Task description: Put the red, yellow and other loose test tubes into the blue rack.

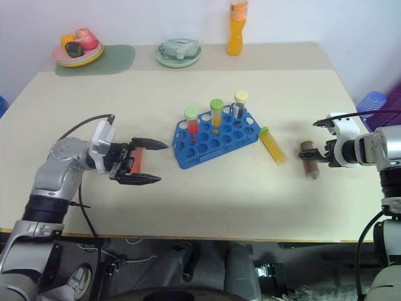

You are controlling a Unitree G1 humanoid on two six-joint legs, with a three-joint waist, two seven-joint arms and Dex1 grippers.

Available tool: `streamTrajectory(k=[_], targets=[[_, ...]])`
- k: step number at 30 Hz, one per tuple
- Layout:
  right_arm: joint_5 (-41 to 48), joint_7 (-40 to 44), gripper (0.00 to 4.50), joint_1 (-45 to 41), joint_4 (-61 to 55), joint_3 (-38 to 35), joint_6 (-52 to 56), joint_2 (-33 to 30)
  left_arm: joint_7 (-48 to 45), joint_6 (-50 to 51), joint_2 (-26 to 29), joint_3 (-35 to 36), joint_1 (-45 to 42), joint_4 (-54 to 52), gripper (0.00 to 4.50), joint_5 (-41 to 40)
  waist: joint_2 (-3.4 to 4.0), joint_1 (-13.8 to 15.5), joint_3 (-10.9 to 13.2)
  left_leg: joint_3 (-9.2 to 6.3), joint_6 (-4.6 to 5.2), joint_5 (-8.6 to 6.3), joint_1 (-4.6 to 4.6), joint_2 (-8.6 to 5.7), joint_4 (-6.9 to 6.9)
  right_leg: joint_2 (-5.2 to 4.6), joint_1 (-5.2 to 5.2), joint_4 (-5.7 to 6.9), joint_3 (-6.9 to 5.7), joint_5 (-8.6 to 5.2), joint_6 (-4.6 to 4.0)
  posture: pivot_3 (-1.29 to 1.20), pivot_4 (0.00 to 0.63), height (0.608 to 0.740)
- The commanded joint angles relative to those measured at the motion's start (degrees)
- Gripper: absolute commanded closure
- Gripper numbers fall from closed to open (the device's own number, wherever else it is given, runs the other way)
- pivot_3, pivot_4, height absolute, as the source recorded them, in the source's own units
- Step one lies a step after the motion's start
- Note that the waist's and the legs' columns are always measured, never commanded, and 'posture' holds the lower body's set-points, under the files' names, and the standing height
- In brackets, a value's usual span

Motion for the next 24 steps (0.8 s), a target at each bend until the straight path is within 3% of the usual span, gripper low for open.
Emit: streamTrajectory(k=[1,9,12,17,24], targets=[[-2.5,1.7,0.00,-4.0,3.2,1.2,-1.4,1.0,-0.3,0.5,0.5,0.5,0.1,-0.6,0.06,-0.5,0.00,0.0,0.0,0.00,0.00,0.00,0.00,0.00,0.04,0.01,0.01,0.01,0.00,0.02,0.00,0.00,0.150,0.740],[-6.5,5.0,0.00,-6.3,6.8,4.4,-3.3,2.6,1.2,1.7,0.5,1.4,1.6,-1.9,0.06,-1.0,0.00,0.1,0.0,0.00,-0.01,0.01,0.00,0.00,0.10,0.04,0.01,0.02,0.00,0.09,-0.02,0.00,0.150,0.740],[-8.2,6.6,0.84,-5.9,6.6,6.4,-5.1,3.2,1.5,2.1,1.0,1.8,2.3,-2.5,0.00,-1.2,0.00,0.1,0.0,0.00,-0.01,0.01,0.00,0.00,0.13,0.04,0.02,0.03,0.00,0.10,-0.02,0.00,0.150,0.740],[-10.4,8.6,3.24,-4.2,4.7,8.2,-7.6,3.3,2.3,2.3,1.4,2.3,2.9,-3.1,0.00,-1.1,0.00,-0.3,0.0,0.00,-0.02,0.01,0.00,0.01,0.14,0.06,0.02,0.08,0.01,0.11,-0.02,0.00,0.150,0.740],[-13.0,10.4,3.24,2.1,-2.4,7.3,-13.9,2.2,3.9,2.9,2.1,3.5,4.2,-4.4,0.00,-1.8,-0.19,-0.6,-0.1,0.00,-0.01,0.01,0.04,0.01,0.23,0.08,0.08,0.10,0.01,0.15,-0.03,0.00,0.150,0.740]])
